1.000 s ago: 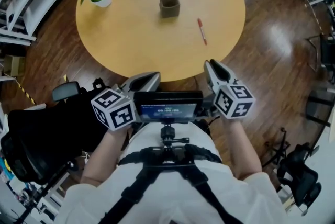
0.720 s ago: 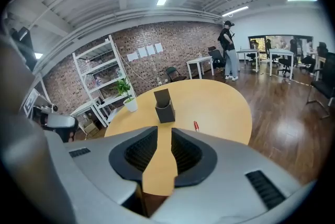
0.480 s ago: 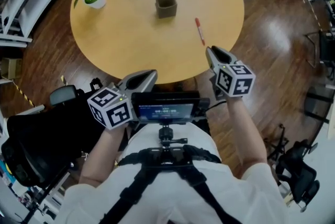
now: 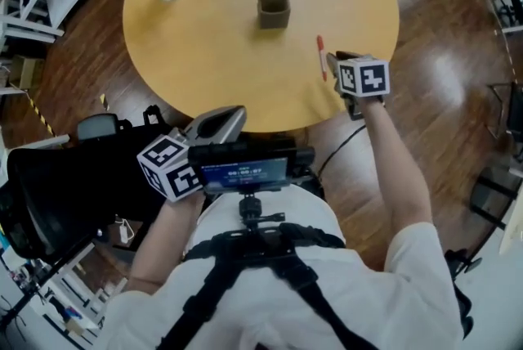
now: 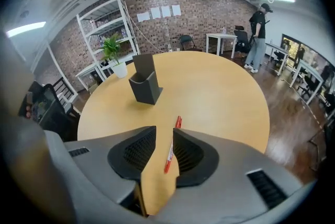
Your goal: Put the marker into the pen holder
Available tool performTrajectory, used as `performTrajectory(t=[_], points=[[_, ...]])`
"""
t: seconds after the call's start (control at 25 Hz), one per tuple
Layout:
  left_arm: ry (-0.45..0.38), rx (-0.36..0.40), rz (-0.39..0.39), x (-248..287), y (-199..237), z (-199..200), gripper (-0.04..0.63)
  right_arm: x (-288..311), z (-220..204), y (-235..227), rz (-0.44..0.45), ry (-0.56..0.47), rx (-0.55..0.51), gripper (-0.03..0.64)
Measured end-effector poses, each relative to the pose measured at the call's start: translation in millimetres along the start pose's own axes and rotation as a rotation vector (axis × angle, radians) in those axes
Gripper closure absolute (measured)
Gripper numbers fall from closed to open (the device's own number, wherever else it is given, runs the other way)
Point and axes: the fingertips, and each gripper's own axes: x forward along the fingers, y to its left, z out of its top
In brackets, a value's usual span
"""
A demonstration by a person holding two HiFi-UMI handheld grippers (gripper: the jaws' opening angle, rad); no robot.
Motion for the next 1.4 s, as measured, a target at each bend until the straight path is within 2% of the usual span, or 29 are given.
performTrajectory(t=[0.28, 0.56, 0.68, 0.72, 0.88, 1.0, 1.12, 1.4], points=[[0.009, -0.032, 0.079, -7, 3, -14, 0.603, 60, 14, -27, 0.020, 0.169, 0.016, 0.497], [-0.007, -0.067, 0.143, -17, 10, -22, 0.603, 104, 16, -38, -0.019, 0.302, -0.052, 0.497], [-0.009, -0.075, 0.161, -21, 10, -23, 0.603, 115, 11, -44, -0.045, 0.338, -0.040, 0.497], [-0.011, -0.078, 0.165, -21, 11, -23, 0.603, 117, 10, -47, -0.055, 0.346, -0.042, 0.533], [-0.017, -0.083, 0.167, -22, 16, -23, 0.603, 115, 12, -48, -0.048, 0.350, -0.052, 0.558], [-0.020, -0.081, 0.159, -17, 18, -20, 0.603, 105, 15, -47, -0.026, 0.287, -0.021, 0.559], [-0.015, -0.065, 0.148, -9, 20, -15, 0.603, 86, 29, -41, -0.013, 0.164, 0.001, 0.560], [-0.032, -0.040, 0.126, 17, 20, 11, 0.603, 20, 100, 1, 0.069, -0.241, -0.017, 0.560]])
